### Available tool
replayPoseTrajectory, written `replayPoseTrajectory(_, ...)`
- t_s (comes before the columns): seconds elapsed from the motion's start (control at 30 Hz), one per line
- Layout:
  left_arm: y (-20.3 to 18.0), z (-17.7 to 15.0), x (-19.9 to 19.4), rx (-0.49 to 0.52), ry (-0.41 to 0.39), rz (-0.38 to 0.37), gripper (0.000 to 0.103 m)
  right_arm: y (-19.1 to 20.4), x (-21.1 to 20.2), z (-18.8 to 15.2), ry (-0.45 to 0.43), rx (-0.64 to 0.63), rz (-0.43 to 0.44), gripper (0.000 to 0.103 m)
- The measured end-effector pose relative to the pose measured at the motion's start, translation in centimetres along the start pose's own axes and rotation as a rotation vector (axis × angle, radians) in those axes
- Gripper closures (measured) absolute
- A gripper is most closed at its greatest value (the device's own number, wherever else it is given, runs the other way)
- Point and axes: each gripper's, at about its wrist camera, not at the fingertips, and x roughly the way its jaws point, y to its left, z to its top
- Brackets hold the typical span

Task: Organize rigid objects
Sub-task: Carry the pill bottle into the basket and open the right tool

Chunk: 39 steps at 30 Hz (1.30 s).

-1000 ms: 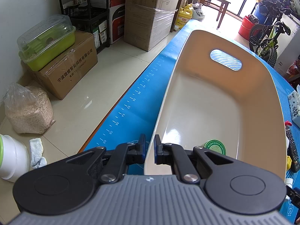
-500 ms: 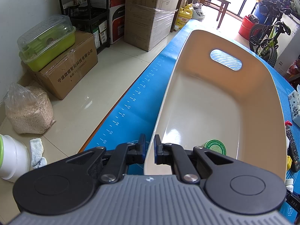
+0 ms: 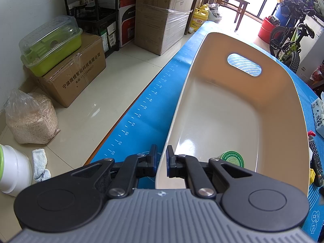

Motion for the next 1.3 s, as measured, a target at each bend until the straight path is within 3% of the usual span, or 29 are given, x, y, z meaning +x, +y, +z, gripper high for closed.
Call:
replayPoseTrajectory(0.27,0.0,0.0,0.0,-0.003,0.001,0.000,0.092,4.8,-2.2,4.3,-0.105,-0.059,0.102,0.058)
replayPoseTrajectory(0.6,-0.1,0.0,0.1,-0.002,0.000,0.002,0.093,13.2,-1.8,6.4,-0.142,-0.154,0.245,0.058)
replayPoseTrajectory(0.97,-0.1,0.0,0.1,-0.002,0.000,0.002,0.093,22.1,0.6,3.9,-0.020,-0.268,0.320,0.059)
replayPoseTrajectory(1.3,-0.1,0.0,0.1,-0.002,0.000,0.002,0.093,25.1,3.6,2.2,0.152,-0.394,0.254,0.059)
